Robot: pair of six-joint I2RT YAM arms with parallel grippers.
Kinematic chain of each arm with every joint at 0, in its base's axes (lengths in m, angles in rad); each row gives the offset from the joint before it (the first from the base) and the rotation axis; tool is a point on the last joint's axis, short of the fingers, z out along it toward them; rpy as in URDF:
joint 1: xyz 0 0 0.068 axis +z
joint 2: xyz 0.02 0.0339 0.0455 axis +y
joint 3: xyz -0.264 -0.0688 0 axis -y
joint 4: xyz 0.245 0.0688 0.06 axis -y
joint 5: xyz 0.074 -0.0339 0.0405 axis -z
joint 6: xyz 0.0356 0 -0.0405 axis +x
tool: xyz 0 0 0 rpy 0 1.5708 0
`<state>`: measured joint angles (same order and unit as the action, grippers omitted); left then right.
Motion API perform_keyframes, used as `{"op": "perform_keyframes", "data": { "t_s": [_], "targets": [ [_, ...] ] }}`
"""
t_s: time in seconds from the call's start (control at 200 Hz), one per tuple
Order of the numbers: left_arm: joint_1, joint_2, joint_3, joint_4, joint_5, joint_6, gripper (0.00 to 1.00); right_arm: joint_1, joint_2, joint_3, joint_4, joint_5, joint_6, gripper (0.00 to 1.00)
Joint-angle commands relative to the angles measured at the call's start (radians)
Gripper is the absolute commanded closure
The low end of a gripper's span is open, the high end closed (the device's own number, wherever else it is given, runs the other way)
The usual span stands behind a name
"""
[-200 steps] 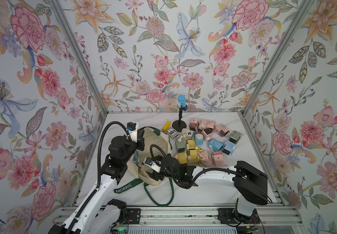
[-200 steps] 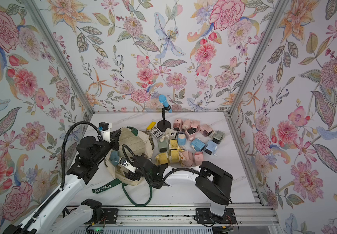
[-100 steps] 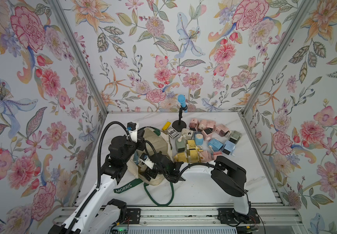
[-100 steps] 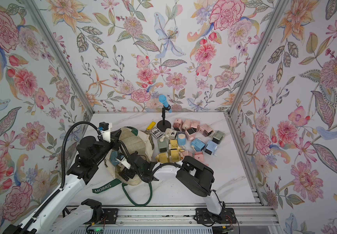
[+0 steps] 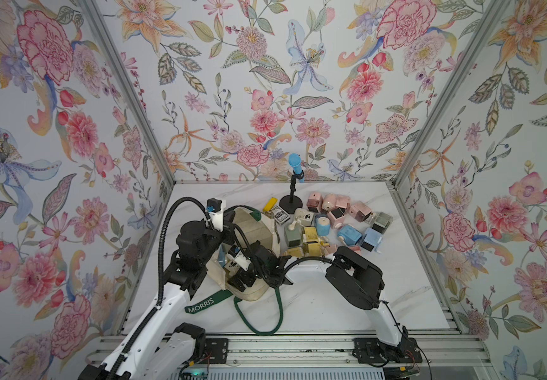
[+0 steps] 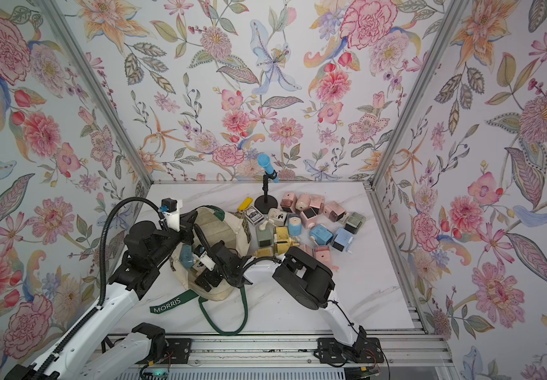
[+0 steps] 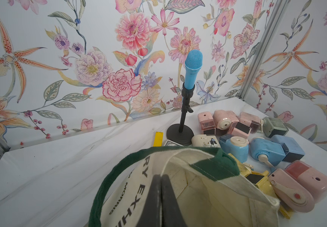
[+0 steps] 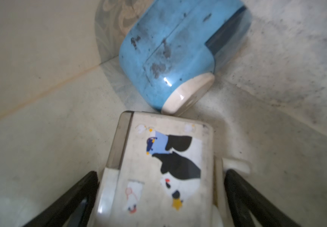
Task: Take out the pencil sharpeners from the tote bags
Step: Pick up the pencil sharpener from the canvas bag.
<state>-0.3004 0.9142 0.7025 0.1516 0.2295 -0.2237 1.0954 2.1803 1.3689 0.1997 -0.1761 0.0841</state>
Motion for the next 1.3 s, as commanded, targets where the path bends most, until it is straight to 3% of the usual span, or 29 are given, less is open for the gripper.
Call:
{"op": "perform_keyframes", "data": {
  "t_s": [0.0, 0.4, 0.931, 1.291],
  "targets": [
    [-0.010, -0.009, -0.003, 0.047, 0.017, 0.001, 1.00, 0.013, 0.043, 0.068, -0.096, -0.008, 0.001, 0.00],
    [-0.011, -0.005, 0.000, 0.042, 0.000, -0.012, 1.00, 0.027, 0.030, 0.082, -0.116, 0.046, -0.041, 0.17],
    [-0.009, -0.010, -0.004, 0.042, 0.002, -0.003, 1.00, 0.035, -0.314, -0.261, 0.154, 0.015, -0.081, 0.25],
    [-0.012, -0.010, -0.005, 0.042, 0.000, 0.000, 1.00, 0.047, -0.629, -0.505, 0.225, 0.043, -0.121, 0.27]
  ]
}}
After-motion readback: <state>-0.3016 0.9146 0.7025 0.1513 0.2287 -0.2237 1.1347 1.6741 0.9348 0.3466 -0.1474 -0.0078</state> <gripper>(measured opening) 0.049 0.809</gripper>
